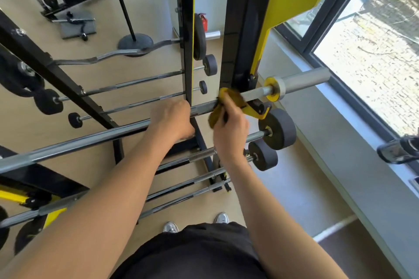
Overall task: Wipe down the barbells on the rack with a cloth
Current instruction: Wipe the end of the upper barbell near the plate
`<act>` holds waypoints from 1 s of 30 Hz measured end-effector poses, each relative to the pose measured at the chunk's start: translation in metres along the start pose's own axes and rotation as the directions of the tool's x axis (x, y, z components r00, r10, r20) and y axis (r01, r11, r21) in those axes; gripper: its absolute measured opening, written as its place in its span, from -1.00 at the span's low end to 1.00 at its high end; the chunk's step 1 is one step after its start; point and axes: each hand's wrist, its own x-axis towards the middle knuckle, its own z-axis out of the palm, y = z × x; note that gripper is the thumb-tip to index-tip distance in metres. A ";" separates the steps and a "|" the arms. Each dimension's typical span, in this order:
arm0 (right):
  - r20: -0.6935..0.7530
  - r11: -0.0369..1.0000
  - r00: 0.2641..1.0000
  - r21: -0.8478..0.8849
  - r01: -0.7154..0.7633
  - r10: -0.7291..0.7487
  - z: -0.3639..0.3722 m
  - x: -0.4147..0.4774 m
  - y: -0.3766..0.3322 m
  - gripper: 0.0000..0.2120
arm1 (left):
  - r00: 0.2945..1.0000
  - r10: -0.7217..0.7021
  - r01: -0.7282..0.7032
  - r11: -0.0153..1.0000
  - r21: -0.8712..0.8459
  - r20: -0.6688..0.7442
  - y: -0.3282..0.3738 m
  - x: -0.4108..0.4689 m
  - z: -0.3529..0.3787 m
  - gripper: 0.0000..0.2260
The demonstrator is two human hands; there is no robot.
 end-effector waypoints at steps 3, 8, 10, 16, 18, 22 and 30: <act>0.264 0.982 0.947 0.011 0.186 -0.183 0.005 -0.018 -0.007 -0.57 | 0.992 0.059 -0.055 0.997 0.046 -0.110 0.003 -0.007 0.012 -0.60; 0.122 0.948 0.990 -0.300 0.104 -0.070 -0.029 0.023 -0.010 -0.73 | 0.986 0.061 -0.053 0.997 0.051 -0.157 -0.004 -0.006 0.008 -0.77; 0.021 0.929 0.997 -0.362 0.077 -0.075 -0.047 0.034 -0.016 -0.76 | 0.990 0.039 -0.034 0.999 0.036 -0.138 -0.003 -0.001 0.006 -0.79; -0.082 0.810 0.996 -0.583 -0.069 0.026 -0.050 0.060 0.007 -0.79 | 0.979 0.015 -0.012 1.000 0.017 -0.204 0.001 0.003 0.013 -0.77; -0.011 0.724 0.998 -0.688 -0.055 0.066 -0.032 0.050 0.002 -0.67 | 0.977 -0.015 0.015 1.000 -0.001 -0.214 0.002 0.005 0.015 -0.77; 0.176 0.646 0.982 -0.743 0.174 -0.063 -0.039 0.039 0.010 -0.56 | 0.972 -0.082 0.076 0.996 -0.038 -0.220 0.008 0.006 0.018 -0.76; 0.223 0.610 0.973 -0.779 0.145 0.053 -0.030 0.052 -0.030 -0.84 | 0.960 -0.103 0.092 0.994 -0.053 -0.262 0.010 0.003 0.017 -0.85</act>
